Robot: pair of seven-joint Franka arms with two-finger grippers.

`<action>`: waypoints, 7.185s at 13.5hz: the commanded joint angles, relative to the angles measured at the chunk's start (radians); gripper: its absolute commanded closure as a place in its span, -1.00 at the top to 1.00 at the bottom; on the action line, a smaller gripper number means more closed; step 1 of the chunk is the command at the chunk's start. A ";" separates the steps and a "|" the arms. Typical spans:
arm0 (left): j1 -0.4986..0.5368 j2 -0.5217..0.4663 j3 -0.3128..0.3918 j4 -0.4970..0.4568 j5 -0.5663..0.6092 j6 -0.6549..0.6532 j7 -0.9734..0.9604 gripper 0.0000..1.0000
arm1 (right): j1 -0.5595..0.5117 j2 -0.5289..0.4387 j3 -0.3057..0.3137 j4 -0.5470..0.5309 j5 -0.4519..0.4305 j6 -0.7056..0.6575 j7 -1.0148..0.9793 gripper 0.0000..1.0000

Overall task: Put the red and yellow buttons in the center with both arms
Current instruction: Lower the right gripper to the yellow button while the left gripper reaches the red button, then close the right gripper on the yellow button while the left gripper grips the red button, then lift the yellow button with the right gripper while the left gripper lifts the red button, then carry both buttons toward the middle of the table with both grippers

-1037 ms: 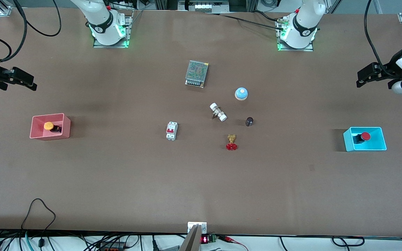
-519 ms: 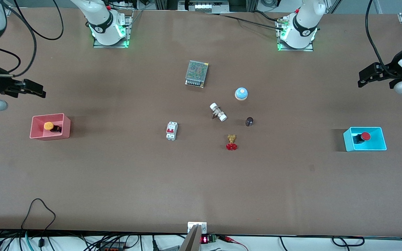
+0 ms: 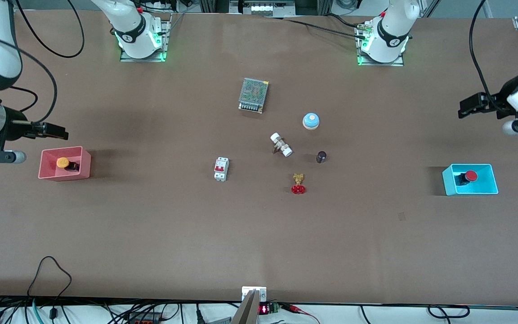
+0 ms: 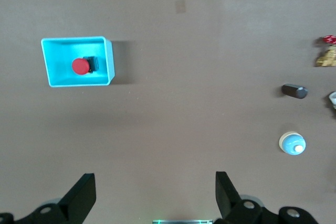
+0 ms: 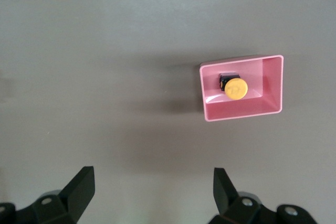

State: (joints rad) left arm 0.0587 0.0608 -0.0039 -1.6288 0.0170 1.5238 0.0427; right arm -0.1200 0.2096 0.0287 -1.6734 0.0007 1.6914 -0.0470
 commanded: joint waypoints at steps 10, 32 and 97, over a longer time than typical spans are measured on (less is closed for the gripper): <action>0.203 0.321 -0.011 -0.060 0.205 0.440 0.117 1.00 | -0.104 0.143 0.005 -0.155 -0.117 0.281 -0.151 1.00; 0.299 0.424 -0.016 -0.345 0.198 1.012 0.197 0.89 | -0.156 0.318 0.005 -0.149 -0.223 0.422 -0.240 1.00; 0.070 0.462 -0.472 -0.367 0.354 0.874 -0.724 1.00 | 0.418 0.514 0.022 0.144 0.067 0.353 0.542 1.00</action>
State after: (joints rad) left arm 0.1264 0.5370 -0.4751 -1.9898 0.3409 2.3931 -0.6605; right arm 0.2952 0.7162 0.0524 -1.5542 0.0584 2.0458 0.4759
